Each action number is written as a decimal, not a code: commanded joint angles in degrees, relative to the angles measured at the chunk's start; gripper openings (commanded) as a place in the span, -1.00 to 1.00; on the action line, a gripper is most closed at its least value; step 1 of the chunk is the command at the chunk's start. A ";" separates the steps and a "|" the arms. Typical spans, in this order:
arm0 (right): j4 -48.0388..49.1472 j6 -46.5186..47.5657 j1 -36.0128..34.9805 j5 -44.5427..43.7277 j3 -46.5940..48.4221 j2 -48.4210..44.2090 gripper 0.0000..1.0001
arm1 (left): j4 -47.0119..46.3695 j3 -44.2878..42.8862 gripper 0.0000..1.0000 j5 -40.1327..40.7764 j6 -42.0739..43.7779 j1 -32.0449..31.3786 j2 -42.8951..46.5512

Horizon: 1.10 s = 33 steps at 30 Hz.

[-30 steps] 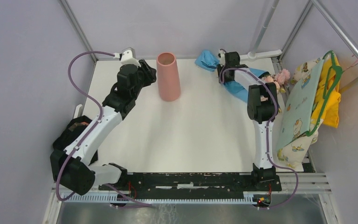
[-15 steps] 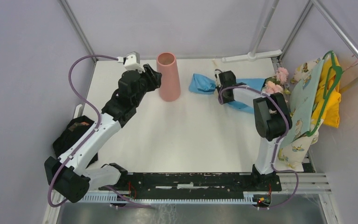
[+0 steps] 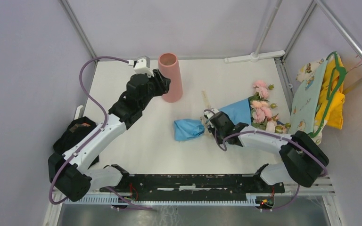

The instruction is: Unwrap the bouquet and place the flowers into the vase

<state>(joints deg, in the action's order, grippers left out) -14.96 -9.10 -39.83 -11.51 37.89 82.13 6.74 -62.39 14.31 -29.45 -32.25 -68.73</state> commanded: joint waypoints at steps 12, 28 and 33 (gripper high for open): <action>-13.20 -12.03 -4.20 -3.53 0.40 -19.80 0.56 | -12.61 12.92 0.00 -1.40 -1.31 -12.03 -9.24; -5.58 -13.83 11.00 -7.61 -8.62 -11.81 0.47 | -15.00 14.56 -0.05 1.59 -3.15 -22.89 -21.67; -1.16 -9.36 15.91 -6.29 -1.96 -3.00 0.46 | -15.78 15.63 -0.07 -0.26 -4.61 -23.38 -23.70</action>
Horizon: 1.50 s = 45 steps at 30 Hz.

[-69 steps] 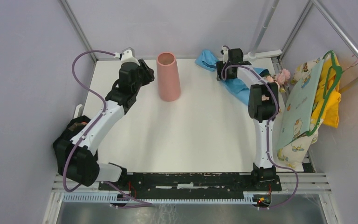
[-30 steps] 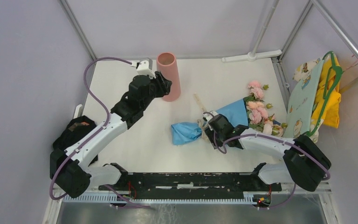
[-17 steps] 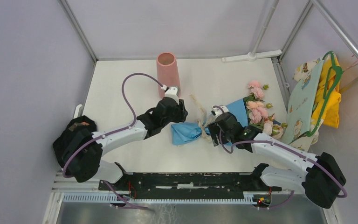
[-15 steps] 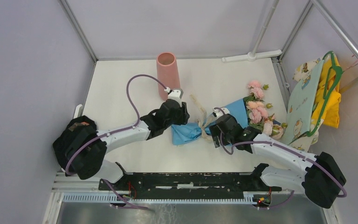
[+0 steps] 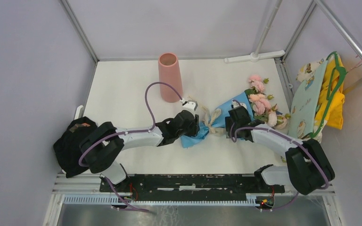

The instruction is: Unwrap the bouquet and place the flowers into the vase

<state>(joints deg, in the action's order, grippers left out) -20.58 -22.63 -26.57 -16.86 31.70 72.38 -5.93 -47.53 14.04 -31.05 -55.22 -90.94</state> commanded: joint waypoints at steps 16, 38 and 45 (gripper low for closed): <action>5.12 10.90 4.94 3.83 26.68 22.68 0.45 | -7.03 -0.77 -0.09 -6.57 -3.08 -1.06 -5.57; 7.44 14.40 4.86 15.94 21.38 -6.33 0.96 | 17.61 -8.47 0.19 23.25 1.46 -1.05 21.88; 10.48 15.07 4.18 27.29 20.82 -6.31 0.96 | 19.94 -9.43 0.35 25.73 1.95 -1.03 26.30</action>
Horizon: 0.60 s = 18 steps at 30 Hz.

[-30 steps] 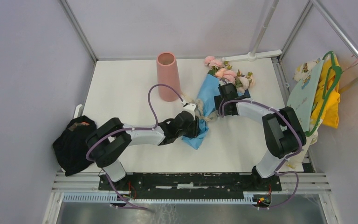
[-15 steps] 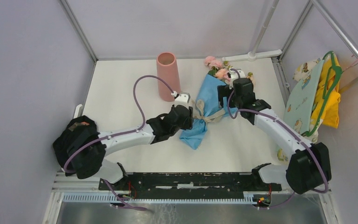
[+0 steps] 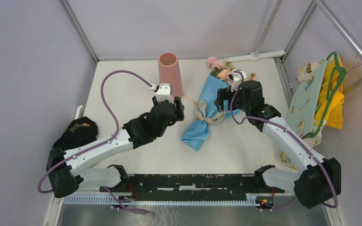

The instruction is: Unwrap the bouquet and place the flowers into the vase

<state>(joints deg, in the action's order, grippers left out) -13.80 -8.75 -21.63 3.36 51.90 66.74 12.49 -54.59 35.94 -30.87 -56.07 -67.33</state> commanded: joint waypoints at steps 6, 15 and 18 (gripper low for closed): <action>0.77 7.25 -10.08 -8.52 2.06 -0.57 0.96 | 1.79 -2.04 0.35 4.54 1.52 -0.19 3.61; -1.44 6.58 -13.87 -8.85 2.56 4.21 0.96 | 2.00 -1.29 0.35 5.95 1.33 -0.20 3.96; -1.03 6.81 -14.18 -8.01 2.24 4.94 0.96 | 1.68 -0.21 0.35 6.06 0.56 -0.12 4.10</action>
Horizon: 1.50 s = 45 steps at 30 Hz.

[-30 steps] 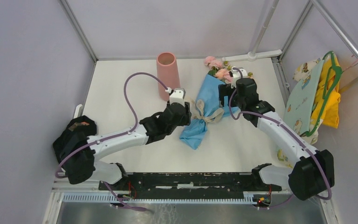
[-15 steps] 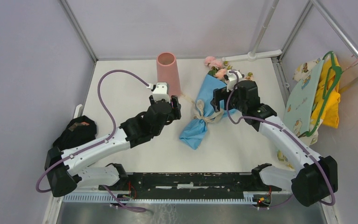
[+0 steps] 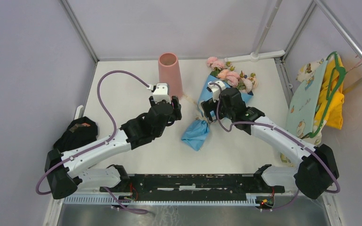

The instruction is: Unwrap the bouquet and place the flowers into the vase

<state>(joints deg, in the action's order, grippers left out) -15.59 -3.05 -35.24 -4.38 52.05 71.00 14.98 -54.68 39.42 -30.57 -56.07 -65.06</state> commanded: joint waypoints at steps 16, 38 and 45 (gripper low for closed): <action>5.75 0.17 -2.02 -2.14 7.04 16.74 0.61 | -7.25 5.36 0.41 -1.45 -1.41 -0.16 0.20; 0.99 1.73 -7.56 -0.26 10.87 18.61 0.02 | -4.18 6.22 0.41 3.09 -3.00 -0.18 2.03; -0.14 2.21 -10.20 -3.77 9.03 19.38 0.04 | -1.99 6.31 0.43 5.36 -3.08 -0.17 5.09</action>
<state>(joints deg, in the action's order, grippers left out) -15.68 -1.72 -45.65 -6.04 61.78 91.55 12.45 -47.40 41.19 -31.09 -56.07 -61.87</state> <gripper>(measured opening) 0.520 0.711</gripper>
